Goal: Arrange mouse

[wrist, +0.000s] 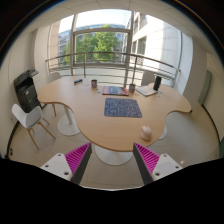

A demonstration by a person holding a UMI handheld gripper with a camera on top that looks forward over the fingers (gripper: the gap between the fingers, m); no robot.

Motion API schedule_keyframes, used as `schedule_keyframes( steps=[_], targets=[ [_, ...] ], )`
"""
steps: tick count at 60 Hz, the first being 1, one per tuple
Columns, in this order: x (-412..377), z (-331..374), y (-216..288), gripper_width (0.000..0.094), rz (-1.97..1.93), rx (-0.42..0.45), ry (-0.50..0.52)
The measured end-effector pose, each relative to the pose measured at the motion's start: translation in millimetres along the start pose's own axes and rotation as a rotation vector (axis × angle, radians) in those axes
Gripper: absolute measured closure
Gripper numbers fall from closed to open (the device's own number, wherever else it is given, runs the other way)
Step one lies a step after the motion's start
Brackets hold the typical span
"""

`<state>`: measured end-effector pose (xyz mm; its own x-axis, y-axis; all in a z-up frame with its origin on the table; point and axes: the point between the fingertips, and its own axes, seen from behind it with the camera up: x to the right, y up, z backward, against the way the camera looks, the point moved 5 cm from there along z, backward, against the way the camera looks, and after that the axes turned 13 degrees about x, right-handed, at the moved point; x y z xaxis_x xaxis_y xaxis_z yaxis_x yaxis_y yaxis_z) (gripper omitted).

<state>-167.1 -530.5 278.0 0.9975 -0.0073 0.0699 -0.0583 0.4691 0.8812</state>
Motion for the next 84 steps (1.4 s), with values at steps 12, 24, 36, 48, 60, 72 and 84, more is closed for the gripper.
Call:
schedule_keyframes(
  steps=[12,24,36,48,60,72,84],
  targets=[
    [32.2,-21.9,-43.6,0.0085,-0.022,-0.063,-0.008],
    [124.4,-91.4,-109.5,0.0084,-0.026,-0.099,-0.065],
    [199.9,-194.7,-115.3,0.0088,-0.076,0.007,-0.088],
    [224.5,-293.5,-112.7,0.0091,-0.126,0.052,-0.047],
    [225.1,-351.2,-132.6,0.0229,-0.093,0.028,-0.024],
    [229.1,-358.2,-129.1,0.0464,-0.041,0.079,-0.018],
    [233.5,-345.7,-119.0,0.0525,-0.038,0.044,-0.102]
  ],
)
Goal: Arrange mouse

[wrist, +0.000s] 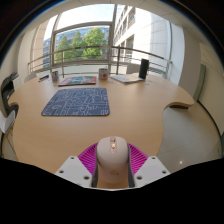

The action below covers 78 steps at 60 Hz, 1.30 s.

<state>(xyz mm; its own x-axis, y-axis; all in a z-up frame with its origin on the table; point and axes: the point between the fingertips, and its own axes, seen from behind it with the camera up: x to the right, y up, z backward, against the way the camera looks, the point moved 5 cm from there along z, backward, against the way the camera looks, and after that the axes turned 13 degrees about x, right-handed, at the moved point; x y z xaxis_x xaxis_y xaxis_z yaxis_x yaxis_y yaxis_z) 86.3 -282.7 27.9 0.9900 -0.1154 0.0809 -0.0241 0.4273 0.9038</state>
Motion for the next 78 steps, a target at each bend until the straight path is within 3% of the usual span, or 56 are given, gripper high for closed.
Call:
schedule_keyframes(
  steps=[7,17,24,31,39,45,59,69,74,78],
  targets=[
    [10.9,29.2,52.7,0.0525,-0.028,0.066,-0.055],
    [20.3,30.7,177.8,0.0526,-0.030,0.222,-0.101],
    [6.6,-1.5,253.4,0.0525,-0.034,0.325,-0.083],
    [-31.5,-59.4,285.6,0.0527,-0.040,0.357,-0.013],
    [-89.2,-139.5,264.5,0.0528,-0.044,0.284,0.107],
    [-129.1,-192.7,213.9,0.0527,-0.042,0.191,0.177],
    [-164.6,-241.7,137.0,0.0506,-0.014,0.036,0.247],
    [-165.9,-241.8,119.4,0.0358,0.006,-0.017,0.259],
    [-162.0,-230.0,125.7,0.0091,0.021,-0.009,0.238],
    [-158.9,-212.9,136.4,0.0104,0.026,0.004,0.217]
  ],
)
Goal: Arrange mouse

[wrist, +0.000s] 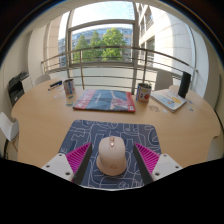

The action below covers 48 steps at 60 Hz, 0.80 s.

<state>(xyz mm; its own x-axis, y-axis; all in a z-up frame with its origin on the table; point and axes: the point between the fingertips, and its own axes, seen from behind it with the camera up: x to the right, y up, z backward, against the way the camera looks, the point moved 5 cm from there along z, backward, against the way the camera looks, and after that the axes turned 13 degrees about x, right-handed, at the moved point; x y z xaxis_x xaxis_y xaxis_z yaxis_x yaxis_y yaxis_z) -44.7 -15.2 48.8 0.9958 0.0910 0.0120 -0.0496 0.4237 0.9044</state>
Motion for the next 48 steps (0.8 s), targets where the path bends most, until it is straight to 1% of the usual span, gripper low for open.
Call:
schedule_keyframes(
  steps=[2,6,12,21,34,42,48],
  targets=[
    [-1.3,10.7,5.8,0.0085,0.000,0.011,-0.008],
    [-4.9,37.8,19.0,0.0078,-0.002,0.031,-0.026],
    [-14.3,88.8,40.2,0.0079,0.003,0.067,-0.053],
    [-30.5,169.6,57.3,0.0088,-0.007,0.098,-0.095],
    [-47.8,258.5,57.3,0.0090,-0.003,0.120,-0.137],
    [-55.3,287.9,53.2,0.0089,0.001,0.128,-0.141],
    [-56.1,299.3,49.8,0.0089,0.000,0.115,-0.150]
  ],
)
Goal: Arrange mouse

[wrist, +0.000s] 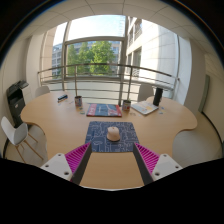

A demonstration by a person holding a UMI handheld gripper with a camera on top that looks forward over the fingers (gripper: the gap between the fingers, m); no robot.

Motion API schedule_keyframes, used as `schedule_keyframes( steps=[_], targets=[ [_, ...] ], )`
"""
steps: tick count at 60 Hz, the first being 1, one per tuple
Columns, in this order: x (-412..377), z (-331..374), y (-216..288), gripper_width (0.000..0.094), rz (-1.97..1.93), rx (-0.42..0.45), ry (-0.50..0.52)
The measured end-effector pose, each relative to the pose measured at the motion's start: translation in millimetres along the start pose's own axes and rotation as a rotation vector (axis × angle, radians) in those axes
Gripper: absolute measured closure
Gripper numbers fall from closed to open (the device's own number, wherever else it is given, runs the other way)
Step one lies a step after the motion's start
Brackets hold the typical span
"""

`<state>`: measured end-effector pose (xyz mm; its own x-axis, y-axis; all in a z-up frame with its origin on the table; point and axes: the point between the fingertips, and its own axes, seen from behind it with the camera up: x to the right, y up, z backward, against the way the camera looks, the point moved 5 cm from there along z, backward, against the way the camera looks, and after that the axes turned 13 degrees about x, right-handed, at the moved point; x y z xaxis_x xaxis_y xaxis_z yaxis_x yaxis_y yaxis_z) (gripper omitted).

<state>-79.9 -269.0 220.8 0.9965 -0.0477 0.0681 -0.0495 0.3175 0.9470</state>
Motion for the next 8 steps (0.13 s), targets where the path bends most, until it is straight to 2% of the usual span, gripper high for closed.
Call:
schedule_keyframes(
  steps=[8],
  targets=[
    [-3.1,4.1,1.5,0.0089,-0.005,0.008,0.010]
  ],
)
